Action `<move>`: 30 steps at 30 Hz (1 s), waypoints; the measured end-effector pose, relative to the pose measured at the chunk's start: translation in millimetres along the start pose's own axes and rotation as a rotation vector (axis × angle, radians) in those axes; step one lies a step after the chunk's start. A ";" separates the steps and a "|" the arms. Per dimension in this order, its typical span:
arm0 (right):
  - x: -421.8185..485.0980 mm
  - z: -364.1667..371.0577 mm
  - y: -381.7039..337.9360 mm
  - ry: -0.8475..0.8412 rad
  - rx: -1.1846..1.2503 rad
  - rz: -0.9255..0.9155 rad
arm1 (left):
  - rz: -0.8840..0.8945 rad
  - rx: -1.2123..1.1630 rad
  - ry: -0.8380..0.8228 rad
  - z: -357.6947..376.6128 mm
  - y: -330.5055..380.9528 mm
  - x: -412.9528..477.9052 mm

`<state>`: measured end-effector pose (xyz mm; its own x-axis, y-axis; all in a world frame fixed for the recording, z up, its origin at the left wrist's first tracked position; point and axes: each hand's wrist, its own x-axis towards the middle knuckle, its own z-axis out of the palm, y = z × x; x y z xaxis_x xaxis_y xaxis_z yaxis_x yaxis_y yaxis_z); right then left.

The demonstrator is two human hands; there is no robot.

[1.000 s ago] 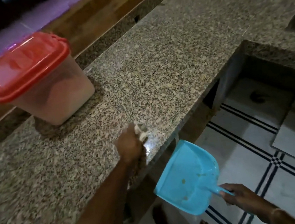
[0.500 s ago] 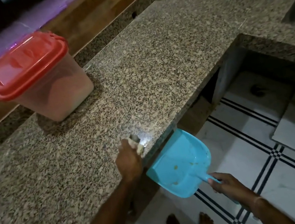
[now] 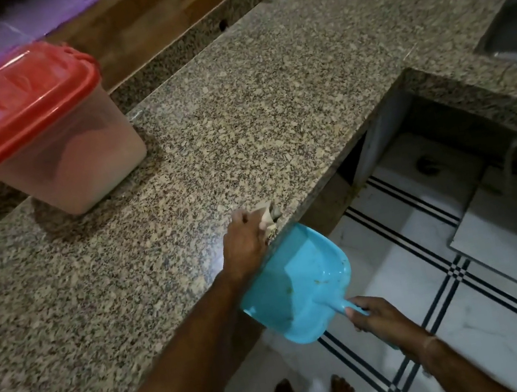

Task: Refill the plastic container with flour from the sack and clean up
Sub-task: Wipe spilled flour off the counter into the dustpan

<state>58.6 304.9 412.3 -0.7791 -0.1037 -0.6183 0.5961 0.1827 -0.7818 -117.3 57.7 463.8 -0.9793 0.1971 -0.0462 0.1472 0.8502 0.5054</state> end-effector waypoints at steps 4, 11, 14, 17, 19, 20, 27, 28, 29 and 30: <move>7.5 -0.7 -2.7 0.007 0.016 0.004 | 0.103 0.145 -0.032 8.6 8.0 -0.4; 0.4 2.0 5.5 0.021 0.055 0.010 | 0.070 0.167 -0.120 -3.4 14.9 12.6; -1.1 5.1 6.9 0.048 0.050 0.014 | -0.019 0.151 -0.109 -4.6 21.7 2.8; -1.2 10.4 6.0 0.053 0.066 0.017 | -0.058 0.184 -0.056 -1.9 26.5 -20.5; -0.1 12.7 7.1 0.064 0.058 0.027 | -0.032 0.179 -0.049 1.0 30.5 -35.1; 0.0 13.8 7.2 0.069 0.054 0.025 | -0.009 0.167 -0.065 0.7 32.5 -40.1; 3.1 12.1 8.5 0.075 0.059 -0.001 | -0.157 -0.113 0.056 -39.9 11.5 -37.7; 3.5 11.0 9.3 0.078 0.058 -0.001 | -0.155 -0.039 0.021 -44.5 4.7 -36.5; 3.3 10.2 10.7 0.082 0.063 0.002 | -0.157 0.054 -0.023 -47.1 3.0 -37.9; 3.0 10.4 12.7 0.085 0.072 0.006 | -0.174 0.124 -0.035 -44.4 0.7 -40.0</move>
<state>65.8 296.8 399.7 -0.7871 -0.0185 -0.6165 0.6111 0.1124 -0.7835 -84.2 28.7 504.3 -0.9863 0.0572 -0.1548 -0.0055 0.9262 0.3770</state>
